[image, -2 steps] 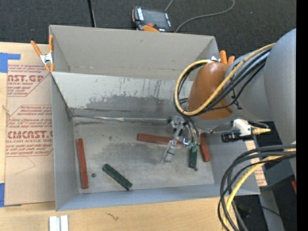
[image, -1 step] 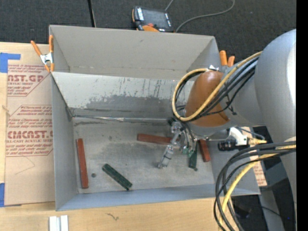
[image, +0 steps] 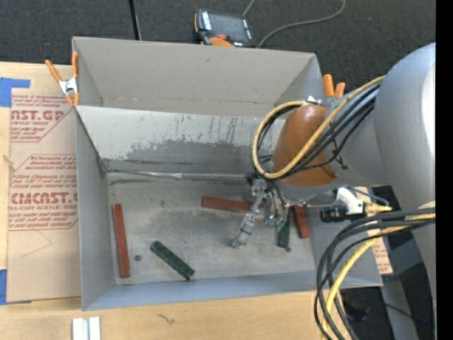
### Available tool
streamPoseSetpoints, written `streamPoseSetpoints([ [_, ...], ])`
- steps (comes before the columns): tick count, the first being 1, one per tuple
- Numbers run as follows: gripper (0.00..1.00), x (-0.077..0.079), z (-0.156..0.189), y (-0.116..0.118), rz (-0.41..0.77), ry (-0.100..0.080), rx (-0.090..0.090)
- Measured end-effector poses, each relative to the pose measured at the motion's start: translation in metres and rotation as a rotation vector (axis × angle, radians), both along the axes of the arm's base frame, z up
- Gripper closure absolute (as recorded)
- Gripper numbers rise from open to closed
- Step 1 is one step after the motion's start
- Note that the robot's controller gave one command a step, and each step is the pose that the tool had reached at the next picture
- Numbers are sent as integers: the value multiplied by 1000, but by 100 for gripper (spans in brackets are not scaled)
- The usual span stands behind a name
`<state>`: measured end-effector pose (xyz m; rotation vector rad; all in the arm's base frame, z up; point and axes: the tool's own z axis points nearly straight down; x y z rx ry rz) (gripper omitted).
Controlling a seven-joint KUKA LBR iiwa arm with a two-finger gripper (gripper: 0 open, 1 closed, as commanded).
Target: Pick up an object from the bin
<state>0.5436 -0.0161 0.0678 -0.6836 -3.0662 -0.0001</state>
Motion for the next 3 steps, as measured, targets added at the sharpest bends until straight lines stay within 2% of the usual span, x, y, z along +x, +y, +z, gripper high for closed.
streamPoseSetpoints([
  [1, 100, 1, 1, 0, 0, -2, 0],
  [3, 100, 3, 108, 1, 2, -6, 0],
])
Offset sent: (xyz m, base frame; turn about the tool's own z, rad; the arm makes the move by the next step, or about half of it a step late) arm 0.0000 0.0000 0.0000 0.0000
